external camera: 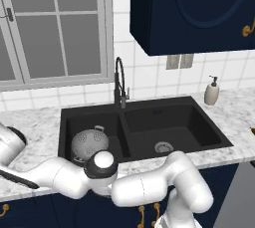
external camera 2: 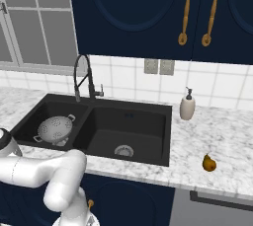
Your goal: Put the colander in the sink, put the pear, mango in the colander, and turn on the sink faucet and pour water over the colander.
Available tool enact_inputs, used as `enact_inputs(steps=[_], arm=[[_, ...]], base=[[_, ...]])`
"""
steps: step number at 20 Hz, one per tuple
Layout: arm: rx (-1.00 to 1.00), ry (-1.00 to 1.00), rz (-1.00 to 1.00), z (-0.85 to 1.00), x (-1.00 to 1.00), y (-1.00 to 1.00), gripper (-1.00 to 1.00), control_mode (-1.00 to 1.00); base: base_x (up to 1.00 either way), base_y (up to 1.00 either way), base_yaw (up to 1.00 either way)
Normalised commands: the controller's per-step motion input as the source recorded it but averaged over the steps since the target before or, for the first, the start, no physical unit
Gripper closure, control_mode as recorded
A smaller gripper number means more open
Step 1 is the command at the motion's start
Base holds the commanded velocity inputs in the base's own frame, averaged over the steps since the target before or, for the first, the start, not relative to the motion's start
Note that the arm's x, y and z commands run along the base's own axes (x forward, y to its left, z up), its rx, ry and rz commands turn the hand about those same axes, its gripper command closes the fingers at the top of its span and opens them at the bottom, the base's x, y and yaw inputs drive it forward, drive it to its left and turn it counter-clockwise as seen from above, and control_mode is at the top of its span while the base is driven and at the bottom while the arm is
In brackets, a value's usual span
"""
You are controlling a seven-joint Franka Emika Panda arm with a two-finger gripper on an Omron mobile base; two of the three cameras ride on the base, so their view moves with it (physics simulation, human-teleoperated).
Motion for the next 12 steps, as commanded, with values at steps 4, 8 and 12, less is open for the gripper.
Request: enact_inputs(steps=[4,8,12], arm=[[0.27,-0.51,-0.18,0.00,-0.40,-1.00,1.00,-1.00],[0.36,-0.41,-0.11,0.00,-0.33,-1.00,1.00,-1.00],[0.41,-0.13,-0.13,0.39,-0.42,-1.00,1.00,-1.00]], base=[[0.00,0.00,0.00],[0.00,0.00,0.00],[0.00,0.00,0.00]])
